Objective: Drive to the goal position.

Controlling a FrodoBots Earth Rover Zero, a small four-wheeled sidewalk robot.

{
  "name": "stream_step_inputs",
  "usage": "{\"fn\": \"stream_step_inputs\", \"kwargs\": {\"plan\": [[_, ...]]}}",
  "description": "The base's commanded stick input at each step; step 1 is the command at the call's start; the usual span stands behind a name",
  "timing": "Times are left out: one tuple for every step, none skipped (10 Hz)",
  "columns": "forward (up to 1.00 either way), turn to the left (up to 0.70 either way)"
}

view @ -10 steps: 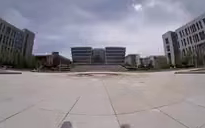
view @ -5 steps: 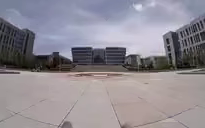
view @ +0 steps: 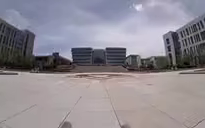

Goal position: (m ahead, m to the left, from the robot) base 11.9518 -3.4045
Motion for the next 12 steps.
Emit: {"fn": "stream_step_inputs", "kwargs": {"plan": [[0.7, -0.05], [0.7, -0.23], [0.7, -0.17], [0.7, -0.05], [0.7, 0.0], [0.7, 0.0], [0.7, 0.0], [0.7, 0.0], [0.7, -0.01], [0.7, -0.01], [0.7, -0.06], [0.7, -0.16]]}}
